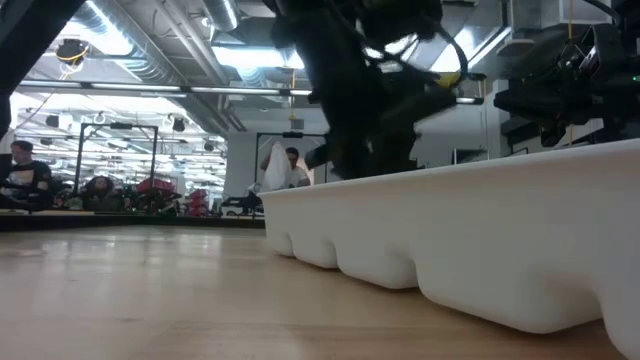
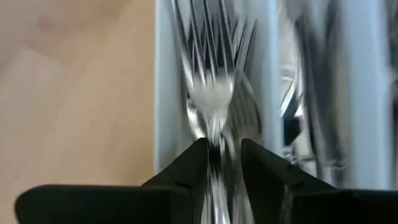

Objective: Sort silverware
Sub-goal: Return to Home Position

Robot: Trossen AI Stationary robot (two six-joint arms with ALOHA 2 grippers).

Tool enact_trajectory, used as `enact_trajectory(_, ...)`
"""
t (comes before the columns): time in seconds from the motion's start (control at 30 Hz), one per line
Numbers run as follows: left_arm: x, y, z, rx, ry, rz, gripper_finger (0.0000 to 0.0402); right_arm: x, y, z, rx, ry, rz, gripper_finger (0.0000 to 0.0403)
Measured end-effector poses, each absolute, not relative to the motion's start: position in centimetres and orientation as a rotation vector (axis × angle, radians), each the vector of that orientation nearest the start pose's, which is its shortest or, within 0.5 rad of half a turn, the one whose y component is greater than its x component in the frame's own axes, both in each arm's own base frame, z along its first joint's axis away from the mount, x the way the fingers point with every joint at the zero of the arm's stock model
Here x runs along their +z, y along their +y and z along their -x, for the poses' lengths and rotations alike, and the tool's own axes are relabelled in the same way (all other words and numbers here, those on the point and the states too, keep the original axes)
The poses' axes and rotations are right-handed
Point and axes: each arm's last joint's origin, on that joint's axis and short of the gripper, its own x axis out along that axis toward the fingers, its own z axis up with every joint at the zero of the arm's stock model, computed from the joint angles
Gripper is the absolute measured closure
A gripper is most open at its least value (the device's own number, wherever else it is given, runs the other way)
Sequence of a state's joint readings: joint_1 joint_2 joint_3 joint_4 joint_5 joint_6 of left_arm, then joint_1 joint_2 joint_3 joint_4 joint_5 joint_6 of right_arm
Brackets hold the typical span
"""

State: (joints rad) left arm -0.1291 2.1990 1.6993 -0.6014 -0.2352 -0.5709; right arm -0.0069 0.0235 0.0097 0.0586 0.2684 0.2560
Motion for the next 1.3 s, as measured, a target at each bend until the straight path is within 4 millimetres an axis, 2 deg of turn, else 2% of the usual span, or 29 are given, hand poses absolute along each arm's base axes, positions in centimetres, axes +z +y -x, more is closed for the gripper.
enact_trajectory(0.17, 21.4, -5.4, -45.0, 0.406, 0.896, 0.222, 0.031, 17.1, -0.8, -9.7, -0.268, -0.08, -0.26, 0.0356)
enact_trajectory(0.33, 26.5, -4.9, -42.5, 0.464, 0.845, 0.057, 0.0313, 17.1, -0.8, -9.7, -0.268, -0.08, -0.26, 0.0356)
enact_trajectory(0.53, 31.9, -4.1, -37.5, 0.497, 0.859, -0.056, 0.0313, 17.1, -0.8, -9.7, -0.267, -0.08, -0.26, 0.0356)
enact_trajectory(0.67, 33.4, -4.0, -33.2, 0.471, 0.841, -0.078, 0.0313, 17.1, -0.8, -9.7, -0.269, -0.08, -0.26, 0.0356)
enact_trajectory(0.83, 32.7, -3.3, -26.0, 0.471, 0.821, -0.059, 0.0314, 17.1, -0.8, -9.7, -0.268, -0.08, -0.26, 0.0356)
enact_trajectory(1.03, 29.5, -1.7, -17.9, 0.474, 0.688, 0.019, 0.0314, 17.1, -0.8, -9.7, -0.268, -0.08, -0.26, 0.0356)
enact_trajectory(1.17, 27.0, -1.0, -14.3, 0.451, 0.522, 0.155, 0.0314, 17.1, -0.8, -9.7, -0.268, -0.08, -0.26, 0.0356)
enact_trajectory(1.3, 24.2, -0.6, -12.0, 0.43, 0.405, 0.195, 0.0314, 17.1, -0.8, -9.7, -0.268, -0.08, -0.26, 0.0356)
